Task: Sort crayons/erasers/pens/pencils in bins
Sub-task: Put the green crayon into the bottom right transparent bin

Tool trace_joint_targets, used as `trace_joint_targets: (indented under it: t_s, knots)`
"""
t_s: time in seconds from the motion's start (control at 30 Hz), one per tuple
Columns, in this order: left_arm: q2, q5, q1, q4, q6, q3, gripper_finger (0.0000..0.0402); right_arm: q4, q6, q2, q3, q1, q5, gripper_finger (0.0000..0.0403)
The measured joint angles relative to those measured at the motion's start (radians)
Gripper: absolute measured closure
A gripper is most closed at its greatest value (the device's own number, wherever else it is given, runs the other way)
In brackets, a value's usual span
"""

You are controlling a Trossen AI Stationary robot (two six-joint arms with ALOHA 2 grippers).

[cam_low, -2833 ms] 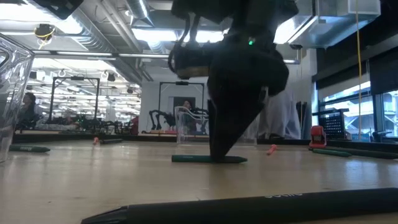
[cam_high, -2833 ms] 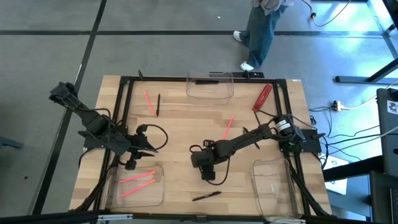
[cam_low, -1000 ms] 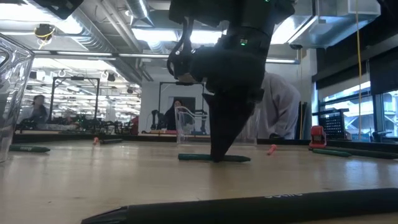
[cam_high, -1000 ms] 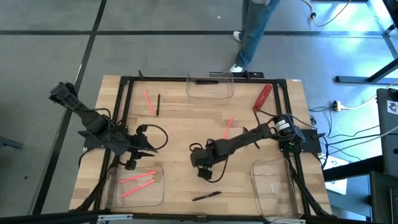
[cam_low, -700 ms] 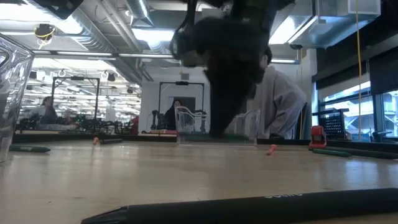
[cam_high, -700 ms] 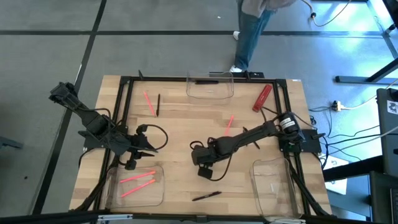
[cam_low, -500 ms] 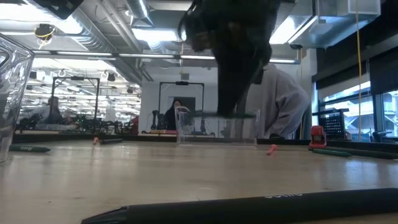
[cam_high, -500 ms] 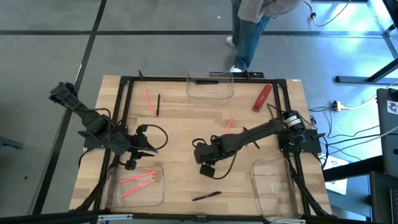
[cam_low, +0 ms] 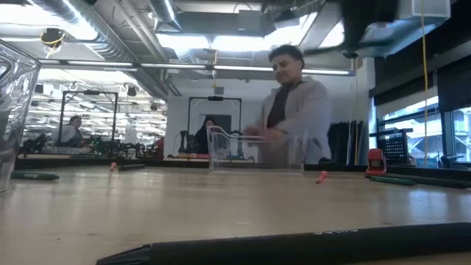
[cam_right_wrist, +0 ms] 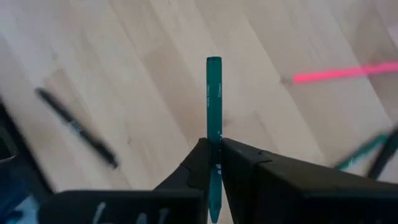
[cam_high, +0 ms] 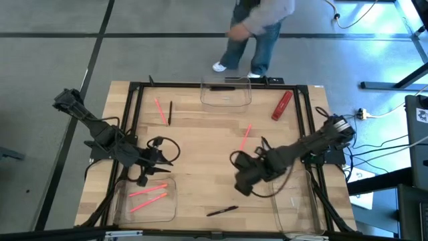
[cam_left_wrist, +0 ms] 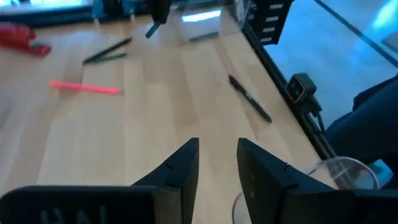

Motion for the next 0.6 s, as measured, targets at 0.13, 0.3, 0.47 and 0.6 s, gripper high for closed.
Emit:
trace_joint_targets:
  t_s: [0.13,0.3,0.47,0.6]
  knots:
    - [0.017,-0.001,0.000,0.074,0.081,0.000,0.0300,-0.087,0.150,-0.033,0.001,0.072,0.015,0.0373]
    - [0.046,-0.001,0.002,0.137,0.123,0.000,0.0300,-0.216,0.356,-0.060,0.001,0.163,0.014,0.0375]
    - [0.084,-0.001,0.002,0.178,0.158,0.000,0.0300,-0.305,0.551,-0.081,0.001,0.254,-0.019,0.0373]
    - [0.111,0.000,0.002,0.207,0.159,0.000,0.0300,-0.345,0.698,-0.082,0.001,0.319,-0.071,0.0373]
